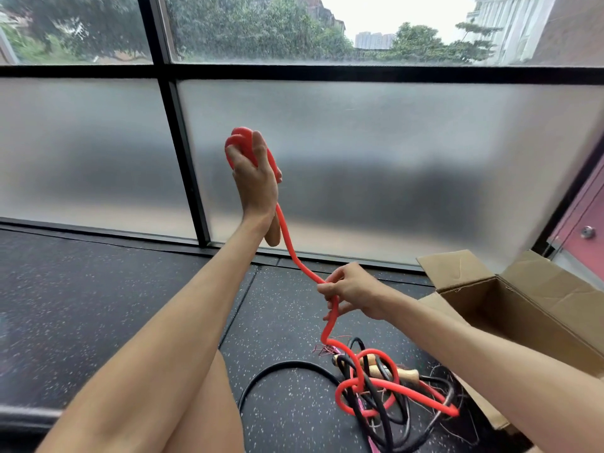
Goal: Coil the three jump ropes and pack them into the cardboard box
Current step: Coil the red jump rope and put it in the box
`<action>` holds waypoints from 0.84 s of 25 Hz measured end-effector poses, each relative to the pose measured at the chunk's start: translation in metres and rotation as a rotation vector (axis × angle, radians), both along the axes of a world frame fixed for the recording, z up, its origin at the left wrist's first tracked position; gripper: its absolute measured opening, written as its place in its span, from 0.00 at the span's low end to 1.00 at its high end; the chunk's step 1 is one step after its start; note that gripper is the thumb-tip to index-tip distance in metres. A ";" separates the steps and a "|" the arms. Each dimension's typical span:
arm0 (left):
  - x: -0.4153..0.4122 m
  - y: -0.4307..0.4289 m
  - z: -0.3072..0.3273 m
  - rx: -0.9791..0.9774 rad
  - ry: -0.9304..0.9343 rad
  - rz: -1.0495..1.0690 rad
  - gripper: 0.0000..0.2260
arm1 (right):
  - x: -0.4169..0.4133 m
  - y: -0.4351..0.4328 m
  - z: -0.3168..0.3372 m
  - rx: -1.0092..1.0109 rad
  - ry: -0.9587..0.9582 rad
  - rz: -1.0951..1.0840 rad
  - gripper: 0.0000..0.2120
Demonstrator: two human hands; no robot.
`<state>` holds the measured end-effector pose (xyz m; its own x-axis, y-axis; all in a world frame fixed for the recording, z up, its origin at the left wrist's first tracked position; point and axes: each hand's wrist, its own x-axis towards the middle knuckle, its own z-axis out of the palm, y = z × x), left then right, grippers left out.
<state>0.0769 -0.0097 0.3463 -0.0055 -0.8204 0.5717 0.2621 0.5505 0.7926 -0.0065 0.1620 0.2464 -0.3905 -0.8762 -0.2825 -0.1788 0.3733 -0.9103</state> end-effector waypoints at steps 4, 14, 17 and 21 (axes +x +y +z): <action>0.000 -0.006 -0.020 -0.246 -0.292 0.032 0.16 | 0.001 0.002 0.015 -0.047 0.176 0.234 0.07; 0.000 -0.017 -0.036 -0.383 -0.674 0.127 0.19 | -0.012 0.007 0.061 -0.407 0.552 0.077 0.10; -0.006 -0.017 -0.037 -0.325 -0.667 0.093 0.18 | -0.013 0.010 0.063 -0.437 0.526 0.097 0.13; -0.004 -0.024 -0.041 -0.295 -0.729 0.146 0.21 | -0.008 0.015 0.061 -0.396 0.354 0.188 0.17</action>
